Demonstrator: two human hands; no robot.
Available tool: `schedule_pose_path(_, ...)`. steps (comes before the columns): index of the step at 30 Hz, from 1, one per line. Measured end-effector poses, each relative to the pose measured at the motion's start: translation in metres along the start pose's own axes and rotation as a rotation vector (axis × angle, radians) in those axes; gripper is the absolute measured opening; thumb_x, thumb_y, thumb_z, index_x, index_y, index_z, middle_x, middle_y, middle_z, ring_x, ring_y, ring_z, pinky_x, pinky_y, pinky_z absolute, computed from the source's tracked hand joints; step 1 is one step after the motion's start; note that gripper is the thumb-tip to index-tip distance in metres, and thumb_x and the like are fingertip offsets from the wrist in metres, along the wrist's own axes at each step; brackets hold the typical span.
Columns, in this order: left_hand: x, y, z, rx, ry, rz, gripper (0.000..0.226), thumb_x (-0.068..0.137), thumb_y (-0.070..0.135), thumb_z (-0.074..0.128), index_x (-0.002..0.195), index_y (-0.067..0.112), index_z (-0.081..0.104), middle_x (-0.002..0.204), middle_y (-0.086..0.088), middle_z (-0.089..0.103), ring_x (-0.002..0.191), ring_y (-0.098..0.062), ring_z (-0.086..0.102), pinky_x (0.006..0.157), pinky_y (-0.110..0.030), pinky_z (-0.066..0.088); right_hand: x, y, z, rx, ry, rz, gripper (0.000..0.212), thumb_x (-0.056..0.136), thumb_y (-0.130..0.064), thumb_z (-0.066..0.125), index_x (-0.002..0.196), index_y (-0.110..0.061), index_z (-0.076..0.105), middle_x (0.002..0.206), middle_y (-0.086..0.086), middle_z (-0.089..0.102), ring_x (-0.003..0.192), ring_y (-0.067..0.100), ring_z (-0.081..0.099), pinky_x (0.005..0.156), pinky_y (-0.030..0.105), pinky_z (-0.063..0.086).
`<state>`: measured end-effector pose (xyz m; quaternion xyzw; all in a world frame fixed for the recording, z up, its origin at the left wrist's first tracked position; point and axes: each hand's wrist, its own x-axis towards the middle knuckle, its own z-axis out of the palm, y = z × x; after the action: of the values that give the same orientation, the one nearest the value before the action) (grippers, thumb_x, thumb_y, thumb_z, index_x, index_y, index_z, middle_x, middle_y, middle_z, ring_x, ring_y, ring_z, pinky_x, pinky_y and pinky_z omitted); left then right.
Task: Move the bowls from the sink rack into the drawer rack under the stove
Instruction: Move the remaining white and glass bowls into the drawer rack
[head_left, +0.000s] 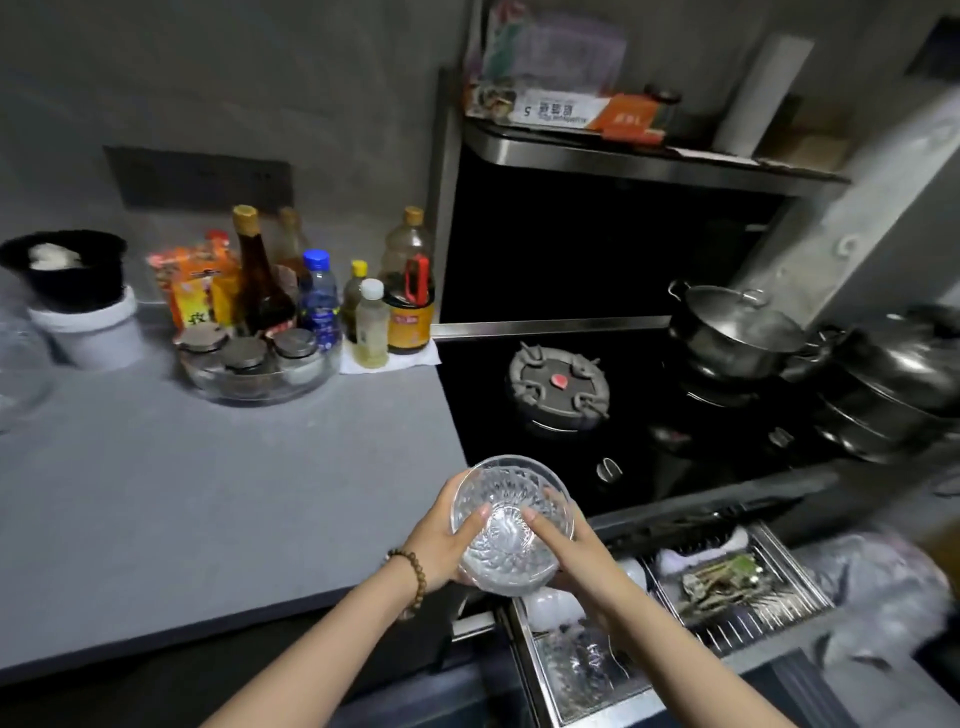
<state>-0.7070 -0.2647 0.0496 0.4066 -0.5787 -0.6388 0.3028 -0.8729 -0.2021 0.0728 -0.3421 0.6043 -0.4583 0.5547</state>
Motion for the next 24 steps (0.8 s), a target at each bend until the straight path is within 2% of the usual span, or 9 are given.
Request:
schedule_pose_path(3,0.027,-0.003,0.025,0.073,-0.001,0.034,0.038,0.093,0.028,0.048,0.126,0.038,0.031,0.128,0.001,0.052,0.117,-0.017,0.055,0.089,-0.031,0.053,0.017,0.003,-0.031,0.001,0.003,0.004,0.046,0.081,-0.033,0.068,0.123,-0.031,0.050,0.117,-0.001,0.066,0.104,0.018,0.067,0.092,0.042,0.054)
schedule_pose_path(4,0.036,-0.005,0.030,0.087,-0.002,0.031,0.037,0.093,0.028,0.048,0.124,0.039,0.031,0.128,0.002,0.052,0.117,-0.016,0.054,0.092,-0.032,0.051,0.024,0.005,-0.039,0.004,0.008,0.009,0.047,0.081,-0.034,0.068,0.124,-0.030,0.050,0.118,-0.001,0.066,0.105,0.017,0.067,0.092,0.041,0.054)
schedule_pose_path(8,0.073,-0.011,0.043,0.126,0.005,0.022,0.040,0.094,0.025,0.048,0.129,0.033,0.031,0.127,0.000,0.051,0.110,-0.011,0.054,0.085,-0.020,0.049,0.054,0.005,-0.061,0.003,0.036,0.013,0.046,0.082,-0.032,0.067,0.124,-0.027,0.049,0.118,-0.002,0.065,0.103,0.010,0.066,0.076,0.021,0.055)
schedule_pose_path(10,0.092,-0.015,0.046,0.148,-0.004,0.013,0.043,0.094,0.024,0.048,0.132,0.030,0.030,0.129,-0.001,0.050,0.112,-0.013,0.052,0.088,-0.024,0.048,0.070,0.007,-0.069,0.016,0.036,0.036,0.044,0.082,-0.033,0.067,0.122,-0.030,0.050,0.116,-0.003,0.066,0.103,0.012,0.067,0.078,0.025,0.055)
schedule_pose_path(13,0.120,-0.019,0.049,0.176,-0.027,0.001,0.045,0.094,0.024,0.047,0.136,0.027,0.029,0.126,0.000,0.049,0.112,-0.014,0.052,0.072,-0.015,0.049,0.094,0.009,-0.080,0.012,0.036,0.043,0.045,0.081,-0.037,0.067,0.123,-0.033,0.050,0.117,-0.004,0.067,0.106,0.013,0.066,0.088,0.034,0.055)
schedule_pose_path(16,0.140,-0.025,0.051,0.162,-0.024,-0.028,0.043,0.095,0.023,0.046,0.133,0.029,0.030,0.123,0.002,0.049,0.108,-0.013,0.054,0.062,-0.007,0.049,0.115,0.012,-0.088,-0.010,0.043,0.040,0.048,0.081,-0.039,0.067,0.124,-0.031,0.050,0.119,-0.004,0.066,0.108,0.012,0.064,0.092,0.034,0.053)
schedule_pose_path(20,0.160,-0.033,0.050,0.142,-0.010,-0.061,0.043,0.095,0.023,0.046,0.135,0.028,0.031,0.125,-0.001,0.050,0.096,-0.003,0.055,0.055,-0.012,0.053,0.135,0.015,-0.093,-0.017,0.043,0.066,0.045,0.080,-0.038,0.068,0.121,-0.029,0.052,0.116,-0.002,0.067,0.107,0.015,0.065,0.095,0.040,0.052)
schedule_pose_path(22,0.168,-0.036,0.050,0.165,-0.009,-0.067,0.046,0.095,0.023,0.045,0.138,0.024,0.030,0.125,0.000,0.050,0.105,-0.011,0.056,0.059,-0.012,0.051,0.144,0.016,-0.094,-0.013,0.040,0.068,0.042,0.082,-0.035,0.067,0.121,-0.028,0.052,0.116,-0.003,0.067,0.108,0.014,0.064,0.095,0.036,0.052)
schedule_pose_path(24,0.175,-0.041,0.049,0.183,0.001,-0.074,0.046,0.096,0.024,0.043,0.139,0.022,0.029,0.129,-0.003,0.050,0.113,-0.013,0.053,0.073,-0.008,0.045,0.152,0.019,-0.096,-0.010,0.039,0.076,0.047,0.081,-0.036,0.068,0.124,-0.027,0.051,0.118,-0.003,0.066,0.109,0.012,0.063,0.095,0.033,0.051)
